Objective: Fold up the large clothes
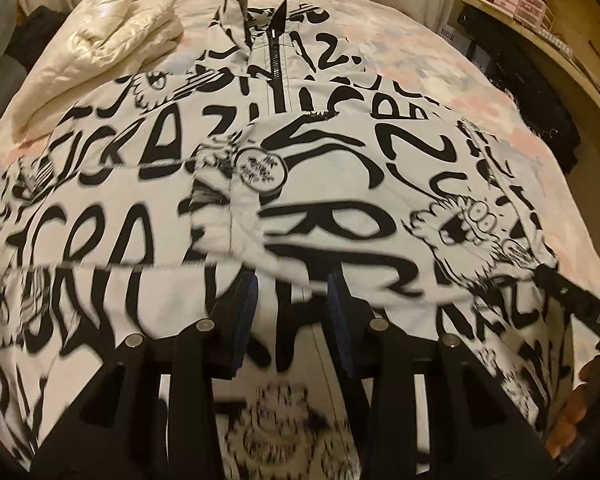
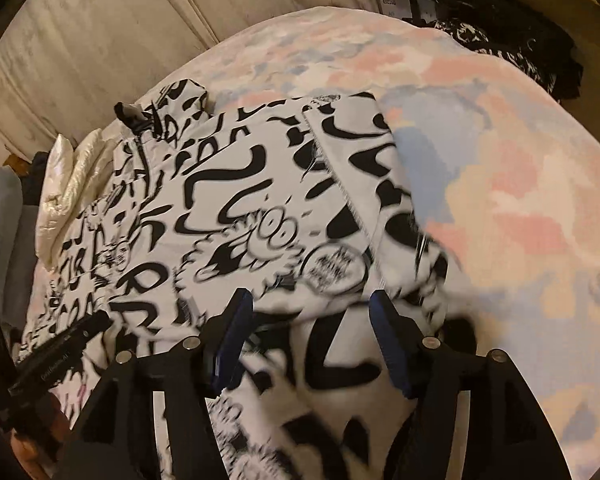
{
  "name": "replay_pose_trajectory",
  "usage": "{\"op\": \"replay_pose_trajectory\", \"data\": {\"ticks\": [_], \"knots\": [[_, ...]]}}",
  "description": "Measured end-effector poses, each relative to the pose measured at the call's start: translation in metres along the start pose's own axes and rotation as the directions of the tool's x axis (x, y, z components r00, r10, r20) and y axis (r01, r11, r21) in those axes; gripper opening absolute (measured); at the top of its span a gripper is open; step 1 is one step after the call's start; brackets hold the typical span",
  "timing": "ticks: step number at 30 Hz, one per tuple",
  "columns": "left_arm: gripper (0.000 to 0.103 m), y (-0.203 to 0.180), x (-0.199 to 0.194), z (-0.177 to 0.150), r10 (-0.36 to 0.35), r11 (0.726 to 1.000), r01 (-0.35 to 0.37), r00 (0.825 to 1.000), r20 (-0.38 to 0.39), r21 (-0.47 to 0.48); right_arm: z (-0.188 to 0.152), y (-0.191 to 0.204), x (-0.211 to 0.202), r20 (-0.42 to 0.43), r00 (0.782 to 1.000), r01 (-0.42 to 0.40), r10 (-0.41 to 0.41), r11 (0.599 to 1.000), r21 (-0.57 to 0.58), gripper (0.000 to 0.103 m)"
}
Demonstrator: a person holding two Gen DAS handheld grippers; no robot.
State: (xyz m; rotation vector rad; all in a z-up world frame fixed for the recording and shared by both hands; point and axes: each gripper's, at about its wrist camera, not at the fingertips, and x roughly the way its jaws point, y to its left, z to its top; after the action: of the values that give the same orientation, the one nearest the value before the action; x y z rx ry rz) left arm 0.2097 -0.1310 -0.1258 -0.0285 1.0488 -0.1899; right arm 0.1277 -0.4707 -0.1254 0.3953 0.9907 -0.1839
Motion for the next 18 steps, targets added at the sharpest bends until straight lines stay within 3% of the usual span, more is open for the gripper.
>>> {"op": "replay_pose_trajectory", "data": {"ticks": [5,13,18], "knots": [[0.034,0.012,-0.032,-0.031,-0.013,0.999,0.013,1.000,-0.001,-0.050,-0.038,0.005,-0.014,-0.025,1.000,0.001,-0.001,1.000,-0.003,0.062],[0.034,0.024,-0.091,-0.067,0.010,0.999,-0.008,0.999,0.047,-0.035,-0.101,0.030,-0.041,-0.070,0.997,0.016,-0.021,0.997,-0.076,0.061],[0.042,0.041,-0.124,-0.085,-0.011,0.998,0.015,0.998,0.069,-0.062,-0.123,0.049,-0.065,-0.069,0.997,0.015,-0.024,0.992,-0.121,0.062]]}}
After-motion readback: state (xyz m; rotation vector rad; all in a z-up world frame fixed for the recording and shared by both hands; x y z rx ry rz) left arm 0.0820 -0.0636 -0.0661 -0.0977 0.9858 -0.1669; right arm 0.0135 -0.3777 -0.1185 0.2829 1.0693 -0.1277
